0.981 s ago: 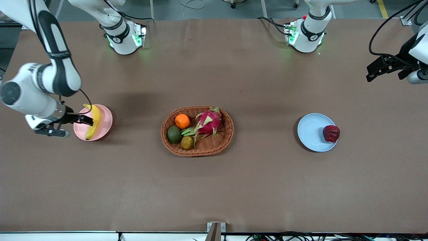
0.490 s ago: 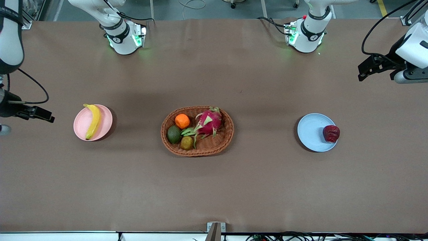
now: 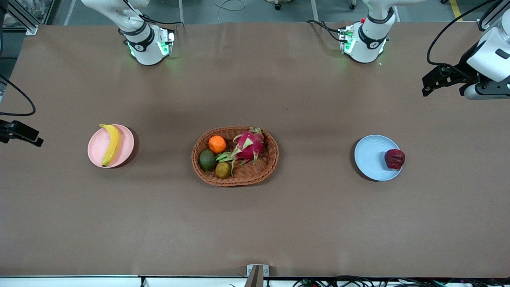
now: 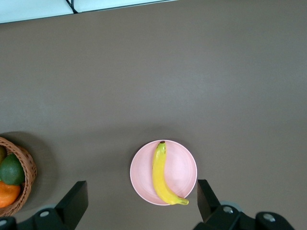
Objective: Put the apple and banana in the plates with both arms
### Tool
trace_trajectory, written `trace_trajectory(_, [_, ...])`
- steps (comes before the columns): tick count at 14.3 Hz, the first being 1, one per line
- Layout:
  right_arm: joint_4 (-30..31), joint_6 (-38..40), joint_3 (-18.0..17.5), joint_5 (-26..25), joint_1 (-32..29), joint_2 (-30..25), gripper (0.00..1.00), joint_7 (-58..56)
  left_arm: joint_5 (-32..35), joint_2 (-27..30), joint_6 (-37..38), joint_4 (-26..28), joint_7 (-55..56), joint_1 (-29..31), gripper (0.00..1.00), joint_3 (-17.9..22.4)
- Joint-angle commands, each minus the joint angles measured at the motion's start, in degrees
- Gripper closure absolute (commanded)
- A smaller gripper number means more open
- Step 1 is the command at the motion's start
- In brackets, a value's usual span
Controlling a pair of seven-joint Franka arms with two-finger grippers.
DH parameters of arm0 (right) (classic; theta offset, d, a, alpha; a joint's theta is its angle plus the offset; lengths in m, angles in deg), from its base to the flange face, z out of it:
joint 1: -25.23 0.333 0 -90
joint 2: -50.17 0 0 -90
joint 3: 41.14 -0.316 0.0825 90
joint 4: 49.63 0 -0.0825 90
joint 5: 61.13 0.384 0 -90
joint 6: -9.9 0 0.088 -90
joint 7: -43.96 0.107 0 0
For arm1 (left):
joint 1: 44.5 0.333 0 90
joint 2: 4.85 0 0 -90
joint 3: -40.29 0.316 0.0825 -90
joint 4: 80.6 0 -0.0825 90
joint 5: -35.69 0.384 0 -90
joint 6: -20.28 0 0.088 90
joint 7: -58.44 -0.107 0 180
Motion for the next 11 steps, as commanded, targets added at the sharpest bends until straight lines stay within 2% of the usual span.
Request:
trace_trajectory(1, [-1.7,3.7,-0.9,-0.4,-0.3,0.4,0.0,0.5,-0.7,1.2,-0.3,0.8,0.2,0.1,0.0,-0.1])
trace_trajectory(11, [-1.7,7.2,-1.0,-0.6,0.5,-3.7,0.0,0.7,-0.8,1.0,-0.6,0.6,-0.9,0.4,0.0,-0.1])
